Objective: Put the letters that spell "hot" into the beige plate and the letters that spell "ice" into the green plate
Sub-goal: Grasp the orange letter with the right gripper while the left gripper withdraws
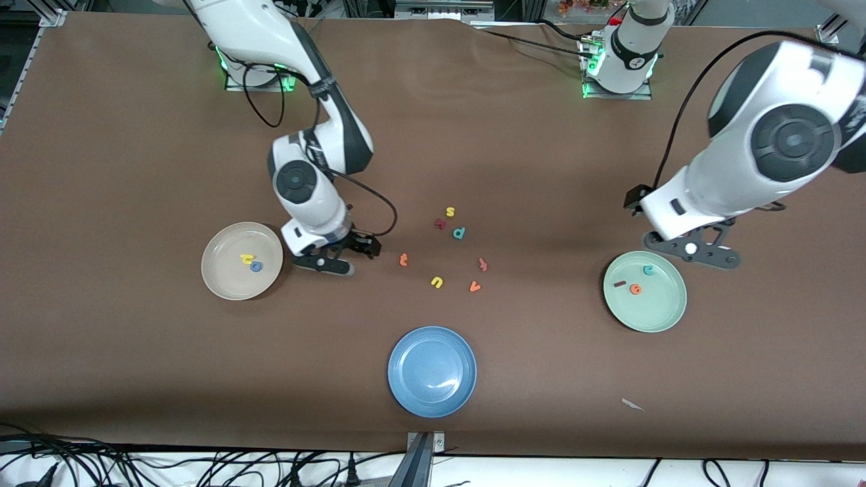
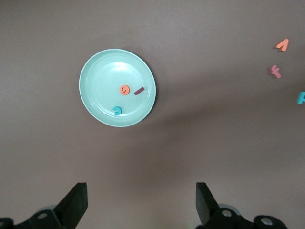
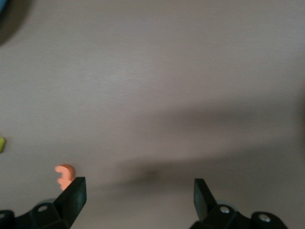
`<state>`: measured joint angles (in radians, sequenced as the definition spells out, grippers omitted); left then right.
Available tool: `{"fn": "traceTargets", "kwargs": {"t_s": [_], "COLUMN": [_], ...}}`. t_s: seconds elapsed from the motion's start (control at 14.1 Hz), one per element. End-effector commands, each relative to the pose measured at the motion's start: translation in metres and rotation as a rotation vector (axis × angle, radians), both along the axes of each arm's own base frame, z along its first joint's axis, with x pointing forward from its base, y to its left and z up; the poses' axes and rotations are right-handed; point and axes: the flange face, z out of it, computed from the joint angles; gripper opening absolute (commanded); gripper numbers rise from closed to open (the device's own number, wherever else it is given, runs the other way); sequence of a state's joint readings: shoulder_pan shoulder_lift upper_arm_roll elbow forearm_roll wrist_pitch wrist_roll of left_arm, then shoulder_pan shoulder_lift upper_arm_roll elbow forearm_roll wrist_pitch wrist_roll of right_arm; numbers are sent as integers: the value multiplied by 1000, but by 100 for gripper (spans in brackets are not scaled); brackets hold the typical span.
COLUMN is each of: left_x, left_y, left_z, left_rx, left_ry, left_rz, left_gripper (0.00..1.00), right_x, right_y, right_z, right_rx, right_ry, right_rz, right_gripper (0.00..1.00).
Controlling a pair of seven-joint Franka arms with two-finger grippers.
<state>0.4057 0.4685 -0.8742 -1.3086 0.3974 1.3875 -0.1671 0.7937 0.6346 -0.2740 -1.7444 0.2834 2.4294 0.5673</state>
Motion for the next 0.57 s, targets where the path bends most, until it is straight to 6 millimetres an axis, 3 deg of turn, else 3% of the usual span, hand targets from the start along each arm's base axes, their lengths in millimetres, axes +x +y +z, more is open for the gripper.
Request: {"fn": "traceTargets", "kwargs": {"t_s": [0.0,0.14,0.21,0.43,0.5], "left_x": [-7,-22,-18,-18,-7], "left_y": [5,-2,2,12,23], "left_z": [30,54,57,67,70], "left_rx": [-19,19,-14,3,-27], "left_ry": [-5,-59,-60,-108,-188], "left_rz": [14,26,26,70,103], "left_gripper": [100,100,100,100,100], "right_x": [7,7,6,5,4], "right_y": [40,61,72,73,74], "right_z": [-12,-16,-21,-40,-41], "right_rx": [-9,-21,-20,-36,-36], "right_ry": [9,26,21,41,43], "right_rz": [8,-40,-60,-112,-116], "right_gripper": [100,100,99,99,98]}}
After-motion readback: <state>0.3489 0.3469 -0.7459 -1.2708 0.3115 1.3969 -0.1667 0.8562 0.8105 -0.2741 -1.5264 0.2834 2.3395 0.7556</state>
